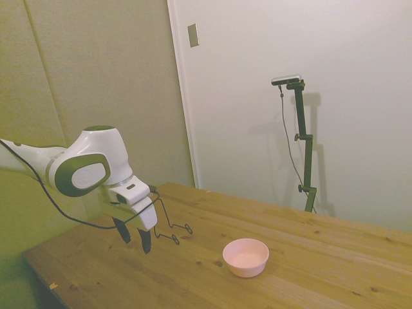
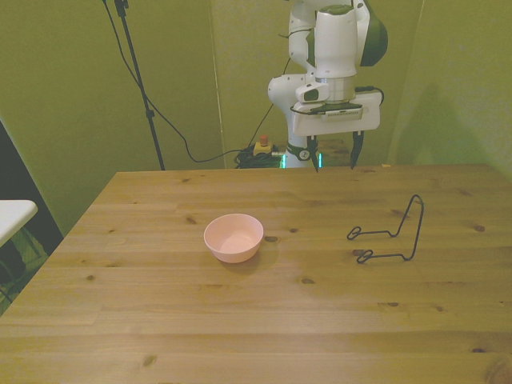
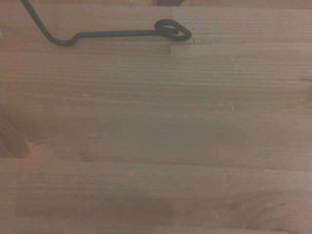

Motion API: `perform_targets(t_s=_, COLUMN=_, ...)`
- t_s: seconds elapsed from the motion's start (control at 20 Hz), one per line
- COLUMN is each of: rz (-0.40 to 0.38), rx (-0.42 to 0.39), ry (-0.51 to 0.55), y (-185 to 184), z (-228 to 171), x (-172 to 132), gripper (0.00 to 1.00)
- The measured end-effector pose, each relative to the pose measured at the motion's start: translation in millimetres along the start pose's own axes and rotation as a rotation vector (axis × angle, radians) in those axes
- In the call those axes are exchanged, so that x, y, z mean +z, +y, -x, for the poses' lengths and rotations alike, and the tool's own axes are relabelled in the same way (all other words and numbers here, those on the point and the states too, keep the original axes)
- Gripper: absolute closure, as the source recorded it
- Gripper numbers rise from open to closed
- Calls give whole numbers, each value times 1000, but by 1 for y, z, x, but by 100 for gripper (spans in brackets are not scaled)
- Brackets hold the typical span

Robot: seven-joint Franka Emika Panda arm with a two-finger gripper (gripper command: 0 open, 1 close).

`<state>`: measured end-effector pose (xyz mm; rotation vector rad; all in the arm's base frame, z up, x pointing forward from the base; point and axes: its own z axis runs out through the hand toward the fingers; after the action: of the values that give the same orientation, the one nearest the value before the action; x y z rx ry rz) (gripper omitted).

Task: Load the bowl

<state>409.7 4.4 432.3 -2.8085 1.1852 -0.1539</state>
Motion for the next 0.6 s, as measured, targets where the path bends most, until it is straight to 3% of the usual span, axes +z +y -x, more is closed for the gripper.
perform_targets(t_s=0.25, rz=-11, rx=15, ry=33, y=3, z=-17, x=-4, gripper=0)
perform_targets(t_s=0.6, rz=-6, rx=88, ry=134, y=22, z=-95, x=-22, gripper=0)
